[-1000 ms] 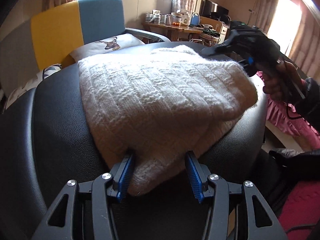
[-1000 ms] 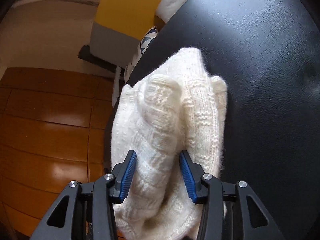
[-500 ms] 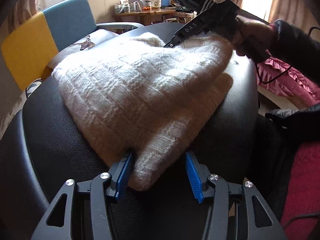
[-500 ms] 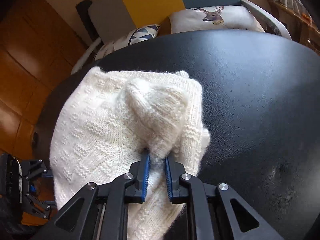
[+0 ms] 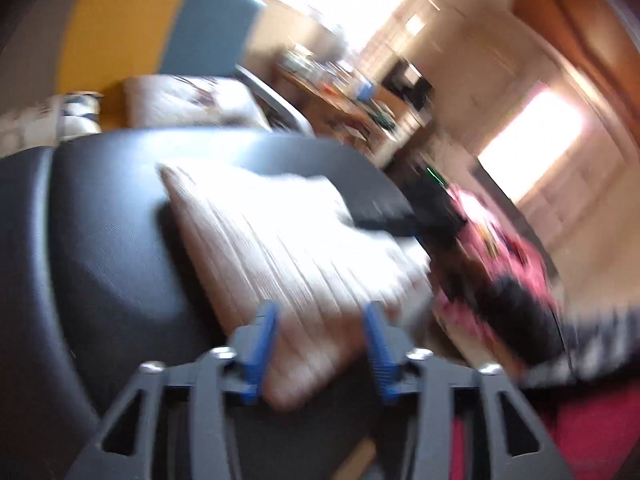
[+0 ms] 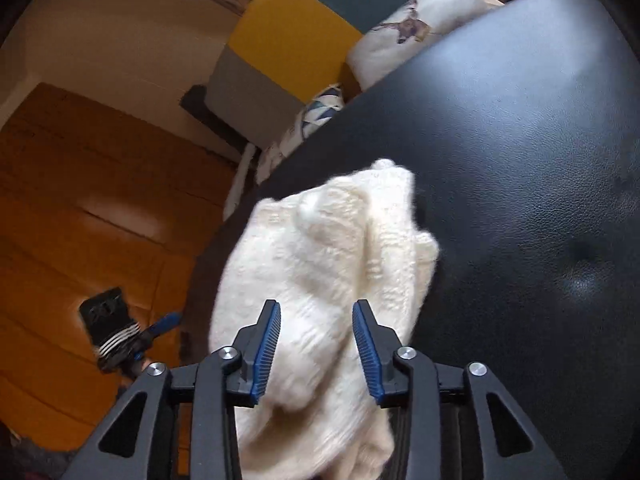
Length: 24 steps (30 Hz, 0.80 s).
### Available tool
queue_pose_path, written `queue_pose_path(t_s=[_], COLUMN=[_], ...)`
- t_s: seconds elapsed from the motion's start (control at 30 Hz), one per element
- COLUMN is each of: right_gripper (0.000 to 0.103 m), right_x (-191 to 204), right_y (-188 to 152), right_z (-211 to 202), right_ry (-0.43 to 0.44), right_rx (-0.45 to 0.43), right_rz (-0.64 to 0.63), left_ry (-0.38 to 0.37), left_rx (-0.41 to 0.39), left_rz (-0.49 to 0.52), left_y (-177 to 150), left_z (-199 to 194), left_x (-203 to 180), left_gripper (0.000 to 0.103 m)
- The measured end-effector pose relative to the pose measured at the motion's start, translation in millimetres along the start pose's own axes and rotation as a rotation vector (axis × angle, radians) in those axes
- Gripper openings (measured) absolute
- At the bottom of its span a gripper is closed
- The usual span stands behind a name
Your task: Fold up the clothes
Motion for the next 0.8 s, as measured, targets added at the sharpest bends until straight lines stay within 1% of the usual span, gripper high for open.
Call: queue_pose_path(t_s=[0.07, 0.13, 0.17, 0.23, 0.27, 0.37, 0.43, 0.5, 0.53, 0.6, 0.67, 0.7, 0.77, 0.8], right_gripper=[0.051, 0.063, 0.065, 0.066, 0.066, 0.066, 0.066, 0.067, 0.069, 0.070, 0.069, 0.068, 0.068, 0.065], right_x=[19.1, 38.2, 47.3, 56.2, 58.0, 64.6, 70.5, 73.7, 74.8, 75.1, 71.9, 74.1, 74.4, 69.0], right_y=[-16.5, -33.1, -41.2, -55.1, -60.5, -56.8, -51.4, -52.1, -52.4, -53.7, -56.8, -64.1, -83.8, -93.3], right_z=[-8.7, -17.5, -21.5, -18.0, -17.2, 1.2, 25.1, 52.1, 66.2, 80.4, 93.4, 90.9, 83.4, 81.3], right_ry=[0.033, 0.066, 0.079, 0.027, 0.020, 0.035, 0.086, 0.165, 0.191, 0.270, 0.423, 0.455, 0.468, 0.429], right_rx=[0.036, 0.072, 0.090, 0.136, 0.147, 0.184, 0.246, 0.354, 0.400, 0.419, 0.481, 0.521, 0.615, 0.657], right_rz=[-0.066, -0.132, -0.164, -0.218, -0.237, -0.294, -0.307, -0.308, -0.312, -0.301, -0.247, -0.267, -0.306, -0.305], left_ry=[0.011, 0.017, 0.020, 0.029, 0.033, 0.055, 0.075, 0.088, 0.095, 0.115, 0.139, 0.159, 0.191, 0.199], left_rx=[-0.014, 0.009, 0.023, 0.048, 0.060, 0.095, 0.119, 0.146, 0.161, 0.187, 0.212, 0.231, 0.280, 0.309], left_rz=[-0.031, -0.021, -0.010, 0.028, 0.047, 0.112, 0.146, 0.164, 0.163, 0.169, 0.186, 0.204, 0.250, 0.276], left_y=[18.1, 35.9, 43.4, 53.8, 58.8, 69.1, 72.8, 79.3, 81.3, 84.3, 86.5, 84.8, 76.4, 69.5], left_z=[11.7, 31.1, 40.7, 57.8, 66.2, 86.7, 99.4, 111.6, 118.3, 131.8, 145.6, 152.1, 164.1, 169.3], left_x=[4.5, 2.3, -1.0, -11.7, -17.3, -30.2, -35.7, -37.8, -36.8, -34.5, -32.4, -32.5, -33.9, -35.1], left_gripper=[0.057, 0.057, 0.057, 0.057, 0.057, 0.057, 0.057, 0.057, 0.057, 0.057, 0.057, 0.057, 0.057, 0.058])
Point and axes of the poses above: each gripper's, at about its wrist camera, not at the fingertips, and z roughly the way its jaws point, x to its left, y to its top, the point moved 2 cm from there along z, roughly the way its jaws point, and after that the axes turned 6 degrees about x, right-handed, at the moved point
